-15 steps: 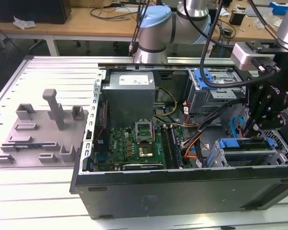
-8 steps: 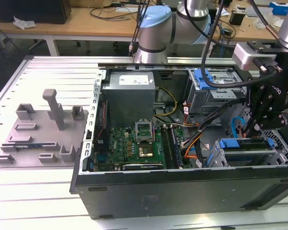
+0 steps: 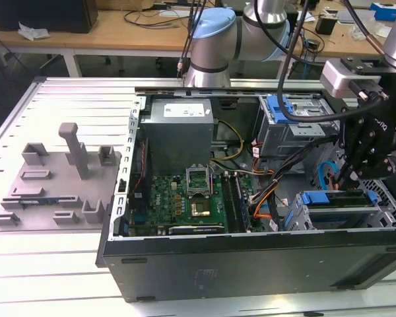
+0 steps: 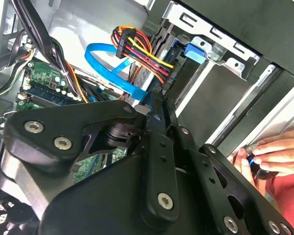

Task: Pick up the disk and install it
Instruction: 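Insert the second disk wire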

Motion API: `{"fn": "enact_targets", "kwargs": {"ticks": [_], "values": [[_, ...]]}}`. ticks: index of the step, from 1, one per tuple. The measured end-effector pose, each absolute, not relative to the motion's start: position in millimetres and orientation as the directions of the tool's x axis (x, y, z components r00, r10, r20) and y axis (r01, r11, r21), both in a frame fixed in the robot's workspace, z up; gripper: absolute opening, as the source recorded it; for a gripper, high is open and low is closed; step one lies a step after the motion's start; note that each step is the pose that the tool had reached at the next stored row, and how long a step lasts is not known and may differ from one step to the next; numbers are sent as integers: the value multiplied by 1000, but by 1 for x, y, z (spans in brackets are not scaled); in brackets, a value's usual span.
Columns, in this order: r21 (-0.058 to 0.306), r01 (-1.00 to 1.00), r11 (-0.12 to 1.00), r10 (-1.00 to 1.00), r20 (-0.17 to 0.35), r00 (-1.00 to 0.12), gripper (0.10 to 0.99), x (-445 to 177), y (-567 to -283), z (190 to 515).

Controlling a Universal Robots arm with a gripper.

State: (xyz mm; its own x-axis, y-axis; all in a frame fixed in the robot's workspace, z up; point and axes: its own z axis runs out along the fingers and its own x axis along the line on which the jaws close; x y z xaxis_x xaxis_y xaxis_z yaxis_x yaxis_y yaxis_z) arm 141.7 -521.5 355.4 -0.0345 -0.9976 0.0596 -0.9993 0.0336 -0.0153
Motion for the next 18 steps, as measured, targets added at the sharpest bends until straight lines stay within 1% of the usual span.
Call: {"fn": "enact_targets", "kwargs": {"ticks": [18], "values": [[-15,-999,34,-998,60,-35,161,143,-523,352]]}}
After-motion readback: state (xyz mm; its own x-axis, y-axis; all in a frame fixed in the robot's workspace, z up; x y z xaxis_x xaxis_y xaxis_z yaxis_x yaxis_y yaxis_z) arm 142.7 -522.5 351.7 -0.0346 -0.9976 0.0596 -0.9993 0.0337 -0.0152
